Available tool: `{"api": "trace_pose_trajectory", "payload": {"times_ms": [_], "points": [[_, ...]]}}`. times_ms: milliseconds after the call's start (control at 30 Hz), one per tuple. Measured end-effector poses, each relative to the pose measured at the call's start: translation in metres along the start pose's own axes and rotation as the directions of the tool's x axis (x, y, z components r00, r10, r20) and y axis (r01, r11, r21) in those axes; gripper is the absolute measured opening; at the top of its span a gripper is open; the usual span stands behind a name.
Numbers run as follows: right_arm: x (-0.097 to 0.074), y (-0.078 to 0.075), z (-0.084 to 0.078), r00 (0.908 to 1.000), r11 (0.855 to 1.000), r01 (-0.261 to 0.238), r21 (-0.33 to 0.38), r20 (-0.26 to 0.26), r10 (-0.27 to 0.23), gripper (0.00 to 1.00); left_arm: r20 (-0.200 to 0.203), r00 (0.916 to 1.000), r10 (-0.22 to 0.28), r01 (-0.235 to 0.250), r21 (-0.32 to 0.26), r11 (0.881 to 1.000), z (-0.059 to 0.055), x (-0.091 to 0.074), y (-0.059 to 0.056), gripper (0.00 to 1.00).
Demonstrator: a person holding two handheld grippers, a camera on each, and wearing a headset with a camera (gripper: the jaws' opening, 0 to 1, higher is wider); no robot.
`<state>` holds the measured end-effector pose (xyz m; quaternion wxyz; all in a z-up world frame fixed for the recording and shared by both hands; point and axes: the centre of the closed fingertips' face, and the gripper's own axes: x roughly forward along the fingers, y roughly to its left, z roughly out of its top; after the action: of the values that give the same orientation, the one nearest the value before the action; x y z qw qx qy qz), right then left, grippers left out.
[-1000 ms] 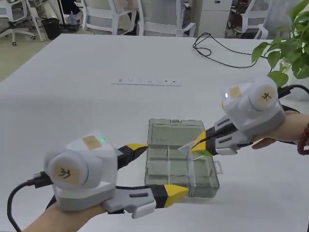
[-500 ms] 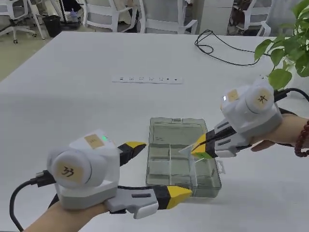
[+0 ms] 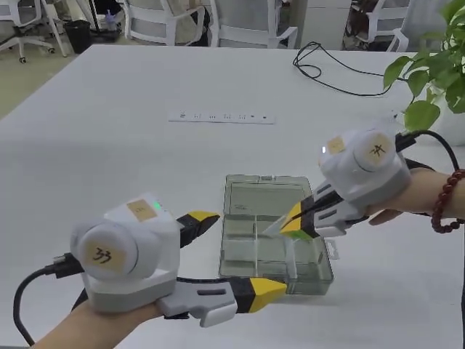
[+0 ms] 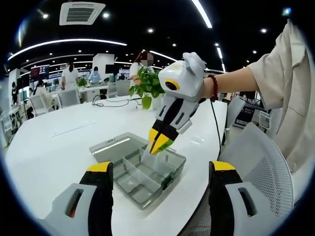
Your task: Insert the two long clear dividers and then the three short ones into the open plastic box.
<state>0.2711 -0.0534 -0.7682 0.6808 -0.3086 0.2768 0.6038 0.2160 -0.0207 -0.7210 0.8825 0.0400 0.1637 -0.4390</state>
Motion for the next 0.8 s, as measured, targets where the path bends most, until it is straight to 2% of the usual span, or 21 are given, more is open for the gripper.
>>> {"api": "trace_pose_trajectory", "payload": {"times_ms": [300,800], "points": [[0.007,0.002,0.001,0.9997,0.998,-0.013,-0.057,-0.020,0.012,0.03,-0.005,0.9999,0.010,-0.010,0.005,1.000,-0.001,-0.002,0.003,0.80],[0.019,0.003,0.002,0.9987,0.998,-0.022,-0.064,-0.046,0.019,0.02,-0.014,0.9999,0.010,-0.009,0.009,1.000,-0.004,-0.005,0.002,0.79]]}}
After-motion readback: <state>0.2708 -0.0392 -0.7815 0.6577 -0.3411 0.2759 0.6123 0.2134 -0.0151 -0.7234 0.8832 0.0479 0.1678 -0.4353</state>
